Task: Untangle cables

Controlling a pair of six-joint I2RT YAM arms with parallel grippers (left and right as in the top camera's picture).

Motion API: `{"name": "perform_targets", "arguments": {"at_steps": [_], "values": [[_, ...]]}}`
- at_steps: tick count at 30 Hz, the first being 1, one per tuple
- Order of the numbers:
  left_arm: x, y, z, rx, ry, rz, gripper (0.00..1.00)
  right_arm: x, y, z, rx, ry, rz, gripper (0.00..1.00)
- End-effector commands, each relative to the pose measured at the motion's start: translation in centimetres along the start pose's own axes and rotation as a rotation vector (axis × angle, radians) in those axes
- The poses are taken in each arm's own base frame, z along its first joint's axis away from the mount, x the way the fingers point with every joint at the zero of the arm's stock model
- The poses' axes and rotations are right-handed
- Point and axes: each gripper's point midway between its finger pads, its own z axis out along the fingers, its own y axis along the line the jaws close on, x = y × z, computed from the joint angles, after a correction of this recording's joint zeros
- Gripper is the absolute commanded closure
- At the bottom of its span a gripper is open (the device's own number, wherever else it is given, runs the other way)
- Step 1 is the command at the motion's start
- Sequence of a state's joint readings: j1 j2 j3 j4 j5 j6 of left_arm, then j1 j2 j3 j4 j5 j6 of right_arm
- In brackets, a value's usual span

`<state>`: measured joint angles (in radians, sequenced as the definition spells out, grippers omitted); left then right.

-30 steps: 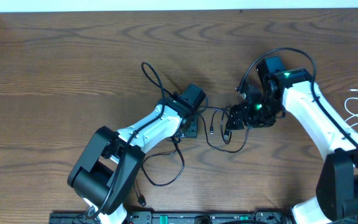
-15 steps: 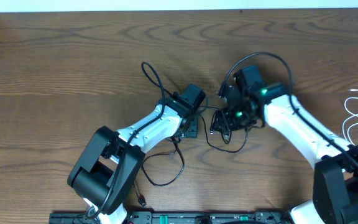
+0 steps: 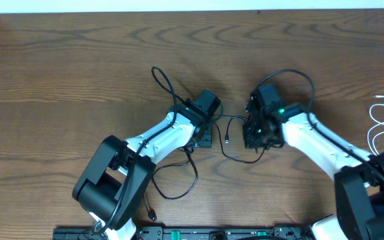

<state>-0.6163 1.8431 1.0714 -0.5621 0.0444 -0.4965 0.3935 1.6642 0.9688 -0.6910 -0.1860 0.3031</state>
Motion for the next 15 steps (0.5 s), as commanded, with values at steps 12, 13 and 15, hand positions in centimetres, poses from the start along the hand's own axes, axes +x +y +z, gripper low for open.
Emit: {"name": "perform_targets", "arguments": {"at_steps": [12,13,15], "values": [[1.8,0.9,1.5,-0.018,0.064,-0.002,0.42,-11.2,-7.2,-25.7,0.012,-0.687,0.171,0.99],[1.8,0.9,1.5,-0.018,0.064,-0.002,0.42,-11.2,-8.9,-28.1,0.036,-0.758,0.208,0.99],[1.8,0.9,1.5,-0.018,0.064,-0.002,0.42,-10.9,-11.2,-30.7,0.071,-0.838,0.258,0.99]]}}
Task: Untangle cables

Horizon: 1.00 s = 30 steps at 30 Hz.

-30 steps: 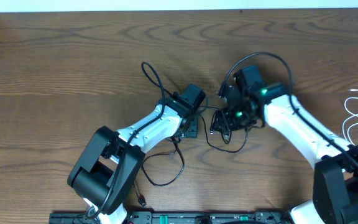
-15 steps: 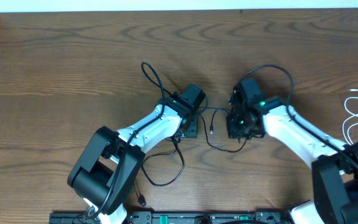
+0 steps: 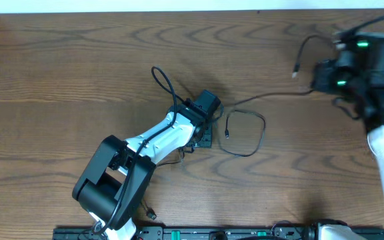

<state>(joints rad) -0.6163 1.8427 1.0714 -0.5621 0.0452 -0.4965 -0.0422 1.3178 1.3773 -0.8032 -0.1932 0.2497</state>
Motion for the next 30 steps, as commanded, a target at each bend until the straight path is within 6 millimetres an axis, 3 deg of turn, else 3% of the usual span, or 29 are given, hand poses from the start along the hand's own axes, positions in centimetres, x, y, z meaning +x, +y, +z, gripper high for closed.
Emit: {"name": "perform_targets", "arguments": {"at_steps": [1,3,7,15,18,24,25,26,27,28,30], "values": [[1.8,0.9,1.5,-0.019,0.064,-0.002,0.42,-3.6,-3.7,-3.8,0.08,-0.154,0.043,0.99],[1.8,0.9,1.5,-0.019,0.064,-0.002,0.42,-4.9,-7.2,-5.6,0.152,-0.223,0.107,0.99],[1.8,0.9,1.5,-0.021,0.067,-0.002,0.42,-5.4,-12.3,-7.3,0.257,-0.266,0.218,0.99],[1.9,1.0,1.5,-0.023,0.07,-0.002,0.42,-3.9,-21.7,-10.0,0.437,-0.301,0.47,0.99],[1.9,1.0,1.5,-0.023,0.07,-0.002,0.42,-2.8,-22.9,-9.4,0.417,-0.266,0.557,0.99],[1.9,1.0,1.5,-0.023,0.07,-0.002,0.42,-1.1,-22.0,-5.8,0.306,-0.131,0.589,0.99],[1.9,1.0,1.5,-0.023,0.07,-0.002,0.42,-0.8,-22.0,-5.4,0.304,-0.112,0.586,0.95],[1.9,1.0,1.5,-0.023,0.07,-0.002,0.42,-0.5,-22.1,-4.9,0.302,-0.091,0.58,0.85],[1.9,1.0,1.5,-0.023,0.07,-0.002,0.42,-0.1,-22.0,-4.2,0.297,-0.064,0.572,0.5],[1.9,1.0,1.5,-0.023,0.07,-0.002,0.41,0.2,-21.9,-3.8,0.293,-0.046,0.567,0.32],[1.9,1.0,1.5,-0.023,0.07,-0.002,0.42,0.7,-21.6,-3.0,0.285,-0.013,0.57,0.19]]}}
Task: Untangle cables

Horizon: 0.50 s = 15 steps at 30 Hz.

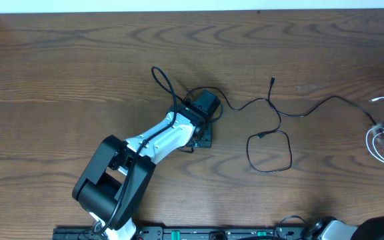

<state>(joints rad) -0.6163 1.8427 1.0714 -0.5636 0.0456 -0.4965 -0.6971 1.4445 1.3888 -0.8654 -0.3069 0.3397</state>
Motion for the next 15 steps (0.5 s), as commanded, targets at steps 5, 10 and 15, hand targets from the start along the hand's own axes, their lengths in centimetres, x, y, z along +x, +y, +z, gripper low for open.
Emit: {"name": "perform_targets", "arguments": {"at_steps": [5,10,15], "values": [[1.9,1.0,1.5,-0.022,0.068,-0.002,0.41,2.5,2.0,1.4,-0.042,0.115,-0.048,0.17],[1.9,1.0,1.5,-0.022,0.068,-0.002,0.42,4.5,4.6,1.7,-0.105,0.172,-0.165,0.18],[1.9,1.0,1.5,-0.022,0.068,-0.002,0.42,8.0,7.5,2.6,-0.13,0.256,-0.298,0.18]]}}
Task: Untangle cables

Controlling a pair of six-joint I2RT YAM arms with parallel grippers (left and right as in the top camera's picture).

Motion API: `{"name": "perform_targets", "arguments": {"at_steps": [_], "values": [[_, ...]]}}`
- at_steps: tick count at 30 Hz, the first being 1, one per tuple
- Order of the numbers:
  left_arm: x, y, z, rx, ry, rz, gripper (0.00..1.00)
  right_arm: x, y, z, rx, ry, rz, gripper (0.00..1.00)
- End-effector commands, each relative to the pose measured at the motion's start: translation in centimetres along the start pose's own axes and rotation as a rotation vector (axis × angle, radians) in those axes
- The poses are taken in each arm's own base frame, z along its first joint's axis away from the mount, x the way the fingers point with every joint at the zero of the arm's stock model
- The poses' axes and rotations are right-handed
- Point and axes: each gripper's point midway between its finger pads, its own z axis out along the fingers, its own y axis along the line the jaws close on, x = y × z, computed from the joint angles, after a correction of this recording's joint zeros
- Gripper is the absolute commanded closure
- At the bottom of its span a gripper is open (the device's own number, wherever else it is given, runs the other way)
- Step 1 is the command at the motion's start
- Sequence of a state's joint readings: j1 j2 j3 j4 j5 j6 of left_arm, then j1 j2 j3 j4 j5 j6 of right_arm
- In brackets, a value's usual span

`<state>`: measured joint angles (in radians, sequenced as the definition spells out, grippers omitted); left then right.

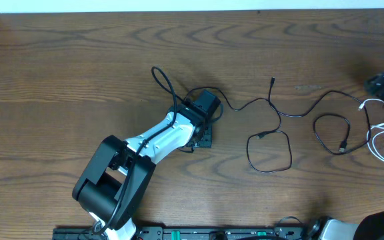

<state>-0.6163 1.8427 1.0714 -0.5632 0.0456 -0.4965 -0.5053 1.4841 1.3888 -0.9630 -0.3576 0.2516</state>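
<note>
A black cable (297, 115) runs from a small loop (160, 75) at the far left, under my left gripper (203, 135), and on to the right. It has one plug end (272, 82), a loop (270, 153) at mid-table and another loop (331, 133) further right. My left gripper is pressed down at mid-table and looks shut on the black cable. A white cable (383, 138) lies coiled at the right edge. My right gripper is a dark blurred shape at the right edge, above the white cable. Its jaws cannot be made out.
The wooden table (79, 60) ends at a pale wall strip along the far side. The left arm (152, 143) crosses the lower left of the table. A black rail (199, 233) with the arm bases lines the near edge.
The black cable's right end lay stretched out to the white cable; now it is curled into a loop left of it. My right gripper was out of view and is now at the right edge.
Both grippers first met at mid-table over a bunched black cable. Then my right gripper was at the far right with the cable drawn out behind it, the left staying put. Then the right arm was out of view and the cable lay spread across the table. Now its right end is looped.
</note>
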Motion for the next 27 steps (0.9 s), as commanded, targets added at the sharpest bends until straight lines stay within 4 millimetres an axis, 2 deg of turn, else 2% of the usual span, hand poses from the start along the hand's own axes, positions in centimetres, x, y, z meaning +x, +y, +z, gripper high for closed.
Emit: {"name": "perform_targets", "arguments": {"at_steps": [1,10,15,17,20,23,27], "values": [[1.9,1.0,1.5,-0.022,0.068,-0.002,0.41,1.5,2.6,1.5,-0.018,0.056,-0.123,0.18],[1.9,0.9,1.5,-0.019,0.07,-0.002,0.42,5.6,2.9,8.0,0.077,0.228,-0.203,0.26],[1.9,0.9,1.5,-0.019,0.07,-0.002,0.41,5.4,2.2,12.6,0.078,0.242,-0.204,0.28],[1.9,0.9,1.5,-0.019,0.071,-0.002,0.42,5.5,1.9,14.5,0.067,0.257,-0.2,0.27],[1.9,0.9,1.5,-0.019,0.071,-0.002,0.42,6.3,2.3,16.9,0.0,0.296,-0.202,0.26],[1.9,0.9,1.5,-0.019,0.071,-0.002,0.41,7.1,2.9,18.7,-0.075,0.329,-0.223,0.31],[1.9,0.9,1.5,-0.02,0.071,-0.002,0.41,7.8,1.9,20.8,-0.067,0.355,-0.212,0.42]]}}
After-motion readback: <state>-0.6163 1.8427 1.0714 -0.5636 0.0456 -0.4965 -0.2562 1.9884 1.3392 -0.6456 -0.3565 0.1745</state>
